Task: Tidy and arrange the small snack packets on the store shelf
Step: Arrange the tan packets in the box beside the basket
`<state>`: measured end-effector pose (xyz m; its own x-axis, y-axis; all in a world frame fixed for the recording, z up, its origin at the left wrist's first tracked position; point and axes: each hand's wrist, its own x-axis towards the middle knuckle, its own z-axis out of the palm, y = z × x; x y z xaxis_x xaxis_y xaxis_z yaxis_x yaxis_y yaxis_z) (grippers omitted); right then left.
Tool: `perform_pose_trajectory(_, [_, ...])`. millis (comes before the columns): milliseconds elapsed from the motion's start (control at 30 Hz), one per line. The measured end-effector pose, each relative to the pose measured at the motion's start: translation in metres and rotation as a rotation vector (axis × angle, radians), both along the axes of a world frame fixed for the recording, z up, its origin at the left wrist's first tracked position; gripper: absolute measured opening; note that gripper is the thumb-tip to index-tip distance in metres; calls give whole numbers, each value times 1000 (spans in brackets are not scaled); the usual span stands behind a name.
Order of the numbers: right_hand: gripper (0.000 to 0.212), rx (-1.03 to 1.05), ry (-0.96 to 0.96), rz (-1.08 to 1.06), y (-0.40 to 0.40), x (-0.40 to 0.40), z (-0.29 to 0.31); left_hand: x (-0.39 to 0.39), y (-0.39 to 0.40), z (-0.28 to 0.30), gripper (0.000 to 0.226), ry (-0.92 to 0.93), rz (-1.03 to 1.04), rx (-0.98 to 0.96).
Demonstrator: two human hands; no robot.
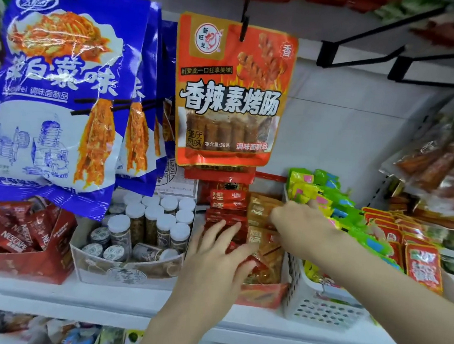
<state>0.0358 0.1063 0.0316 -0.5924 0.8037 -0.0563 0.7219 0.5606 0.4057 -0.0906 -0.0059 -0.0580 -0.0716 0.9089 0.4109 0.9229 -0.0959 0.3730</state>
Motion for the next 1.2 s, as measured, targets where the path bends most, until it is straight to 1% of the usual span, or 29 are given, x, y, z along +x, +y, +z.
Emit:
perform_pose_trajectory(67, [24, 2, -28, 13, 3, -2, -1, -2, 6, -1, 25, -50, 55, 48])
perform_pose_trajectory(200, [28, 6, -68, 21, 5, -4, -4, -13, 28, 1, 22, -186, 148, 100])
perform_pose_trajectory(267, [27, 8, -97, 35, 6, -4, -7, -13, 42, 2, 27, -178, 181, 100])
perform_pose_trajectory(333, [24, 1, -109, 47, 6, -4, -8, -12, 55, 0, 38, -117, 204, 67])
perform_pose_trajectory(367, [23, -4, -107, 52, 7, -5, -8, -12, 60, 0, 41, -97, 199, 55])
perform_pose_trajectory(433, [23, -16, -111, 59, 9, -6, -6, -14, 63, -1, 37, -96, 149, 39])
perform_pose_trajectory(500, [24, -25, -126, 45, 9, -5, -4, -18, 58, 0, 26, -162, 92, 34])
perform_pose_trajectory(567, [20, -26, -99, 45, 5, -6, -2, -22, 48, 3, 19, -265, 79, 77])
perform_pose_trajectory(633, [9, -3, -41, 87, 0, -6, 0, -26, 37, 6, 23, -315, 106, 107])
perform_pose_trajectory(667, [16, 8, -3, 117, -4, -6, 1, -28, 33, 8, 30, -307, 130, 104])
perform_pose_trajectory(700, [27, -5, 46, 152, -8, -7, 2, -31, 29, 10, 38, -300, 160, 97])
perform_pose_trajectory(733, [31, -36, 126, 180, -10, -8, 2, -34, 26, 12, 44, -304, 196, 98])
perform_pose_trajectory(767, [30, -87, 217, 191, -12, -11, 2, -39, 24, 13, 48, -313, 234, 105])
perform_pose_trajectory(833, [29, -200, 356, 154, -15, -16, -1, -48, 21, 13, 44, -349, 274, 102])
perform_pose_trajectory(900, [20, -266, 489, 113, -18, -21, -11, -54, 18, 12, 39, -431, 262, 59])
perform_pose_trajectory(933, [15, -274, 579, 89, -20, -23, -16, -54, 17, 13, 39, -476, 251, 45])
perform_pose_trajectory(1000, [12, -299, 827, 19, -24, -28, -27, -54, 15, 13, 43, -525, 248, 52])
perform_pose_trajectory(1067, [15, -357, 1080, -69, -27, -30, -37, -54, 14, 12, 46, -527, 259, 71])
perform_pose_trajectory(1133, [18, -436, 1313, -175, -31, -28, -47, -53, 12, 10, 45, -488, 254, 84])
perform_pose_trajectory(1167, [19, -446, 1393, -211, -33, -25, -52, -52, 11, 9, 45, -446, 249, 94])
perform_pose_trajectory(1200, [21, -423, 1425, -215, -36, -22, -58, -51, 11, 7, 45, -397, 249, 102])
